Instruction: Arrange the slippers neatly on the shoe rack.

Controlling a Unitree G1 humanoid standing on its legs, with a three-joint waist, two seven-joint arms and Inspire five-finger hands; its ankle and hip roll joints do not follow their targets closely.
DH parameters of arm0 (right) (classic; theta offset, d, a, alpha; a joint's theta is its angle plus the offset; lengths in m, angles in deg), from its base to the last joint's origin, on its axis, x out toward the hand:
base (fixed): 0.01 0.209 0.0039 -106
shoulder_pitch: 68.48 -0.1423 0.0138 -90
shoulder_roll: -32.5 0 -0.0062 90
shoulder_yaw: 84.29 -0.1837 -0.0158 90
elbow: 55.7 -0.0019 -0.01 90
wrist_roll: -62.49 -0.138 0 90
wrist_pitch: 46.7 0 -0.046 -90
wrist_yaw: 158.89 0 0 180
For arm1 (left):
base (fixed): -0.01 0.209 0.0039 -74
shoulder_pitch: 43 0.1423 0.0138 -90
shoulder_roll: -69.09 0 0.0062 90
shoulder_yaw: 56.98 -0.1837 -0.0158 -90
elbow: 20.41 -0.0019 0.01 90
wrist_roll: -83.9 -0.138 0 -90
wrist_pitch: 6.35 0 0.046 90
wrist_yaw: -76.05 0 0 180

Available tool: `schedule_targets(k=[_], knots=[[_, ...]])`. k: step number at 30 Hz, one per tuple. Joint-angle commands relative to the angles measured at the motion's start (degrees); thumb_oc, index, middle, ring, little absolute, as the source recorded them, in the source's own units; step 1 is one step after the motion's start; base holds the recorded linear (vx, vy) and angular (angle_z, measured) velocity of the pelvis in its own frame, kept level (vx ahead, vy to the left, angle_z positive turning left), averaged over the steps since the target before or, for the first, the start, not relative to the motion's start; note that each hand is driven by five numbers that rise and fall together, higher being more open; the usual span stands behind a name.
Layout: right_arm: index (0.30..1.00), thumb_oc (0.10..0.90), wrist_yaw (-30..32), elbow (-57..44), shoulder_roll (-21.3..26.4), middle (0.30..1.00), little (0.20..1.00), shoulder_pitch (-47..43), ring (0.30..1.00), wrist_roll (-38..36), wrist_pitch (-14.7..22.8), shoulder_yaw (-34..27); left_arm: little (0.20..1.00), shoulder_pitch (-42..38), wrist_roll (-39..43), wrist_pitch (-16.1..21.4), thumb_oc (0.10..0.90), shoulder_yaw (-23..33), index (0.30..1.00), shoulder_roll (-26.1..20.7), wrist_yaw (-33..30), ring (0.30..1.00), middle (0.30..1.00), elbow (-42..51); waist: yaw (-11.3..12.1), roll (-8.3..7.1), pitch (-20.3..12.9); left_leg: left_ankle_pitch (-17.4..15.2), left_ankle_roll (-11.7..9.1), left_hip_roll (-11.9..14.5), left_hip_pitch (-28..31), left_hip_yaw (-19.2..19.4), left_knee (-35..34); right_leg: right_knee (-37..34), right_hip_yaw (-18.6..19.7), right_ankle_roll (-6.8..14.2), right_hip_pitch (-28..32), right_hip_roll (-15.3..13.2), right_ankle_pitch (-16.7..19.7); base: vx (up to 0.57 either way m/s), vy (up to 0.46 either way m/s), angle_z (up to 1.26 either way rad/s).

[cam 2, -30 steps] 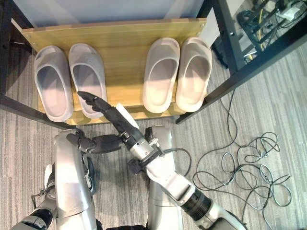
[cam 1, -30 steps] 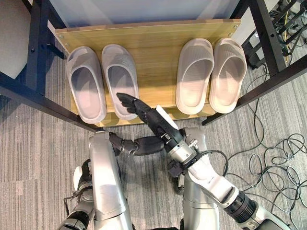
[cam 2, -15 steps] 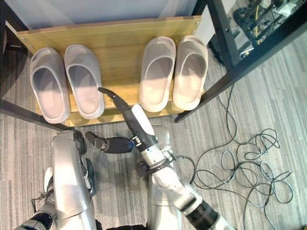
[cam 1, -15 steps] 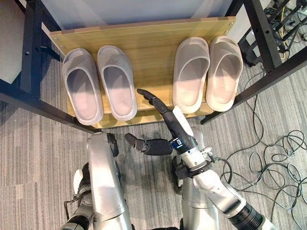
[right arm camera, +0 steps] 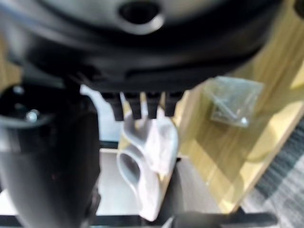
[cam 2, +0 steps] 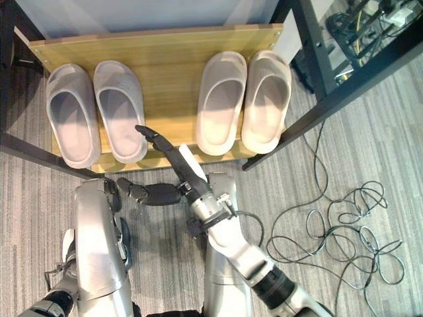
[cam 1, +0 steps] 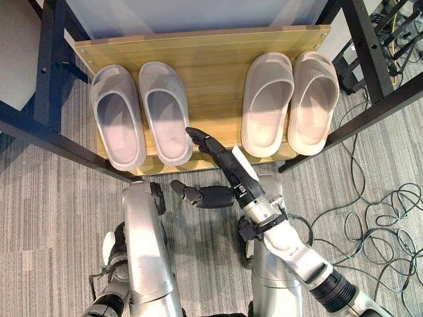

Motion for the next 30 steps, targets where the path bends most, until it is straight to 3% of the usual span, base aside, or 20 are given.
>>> schedule_targets(k=[1, 19, 25, 27, 30], knots=[[0.9, 0.8, -1.1, -10.41, -1.68, 0.9, 0.9, -5.33, 0.9, -2.48, 5.15, 0.93, 0.9, 0.45, 0.29, 2.03, 0.8, -3.46, 0.9, 2.37, 0.45, 0.9, 0.9, 0.07, 2.8, 0.35, -2.09, -1.49, 5.96, -4.48, 1.15, -0.55, -4.92, -5.45, 2.37, -6.41, 0.81, -1.64, 1.3, 0.0, 0.0, 0.0], [0.9, 0.8, -3.11, -5.5, -3.55, 0.9, 0.9, -11.34, 0.9, -6.94, 4.53, 3.57, 0.9, 0.91, 0.25, 2.17, 0.8, -4.42, 0.9, 2.1, 1.01, 0.9, 0.9, 0.48, 3.57, 0.96, -2.09, -1.66, 5.66, -4.61, 1.15, -0.71, -4.23, -4.87, 2.01, -6.32, 0.81, -1.82, 1.12, 0.0, 0.0, 0.0], [0.9, 0.8, -2.73, -6.14, -3.84, 0.9, 0.9, -11.26, 0.9, -5.33, 4.91, 2.91, 0.9, 0.88, 0.4, 2.13, 0.8, -4.27, 0.9, 2.38, 1.18, 0.9, 0.9, 0.29, 3.54, 0.96, -2.09, -1.71, 5.71, -4.55, 1.15, -0.7, -4.22, -4.76, 2.1, -6.36, 0.81, -1.81, 1.04, 0.0, 0.0, 0.0], [0.9, 0.8, 0.34, -8.78, -3.13, 0.9, 0.9, -10.84, 0.9, 1.61, 6.2, 0.36, 0.9, 1.42, 0.35, 2.32, 0.8, -3.74, 0.9, 2.53, 1.05, 0.9, 0.9, 0.34, 3.39, 0.94, -2.09, -1.83, 5.87, -4.55, 1.15, -0.69, -3.96, -4.73, 2.2, -6.23, 0.81, -1.76, 1.08, 0.0, 0.0, 0.0], [0.9, 0.8, 1.92, -10.07, -3.11, 0.9, 0.9, -9.67, 0.9, 3.62, 6.8, -0.71, 0.9, 1.87, -0.16, 2.6, 0.8, -3.83, 0.9, 2.37, 0.55, 0.9, 0.9, 0.59, 3.29, 1.05, -2.09, -1.87, 5.9, -4.71, 1.15, -0.7, -3.91, -4.66, 2.2, -6.26, 0.81, -1.9, 1.07, 0.0, 0.0, 0.0]])
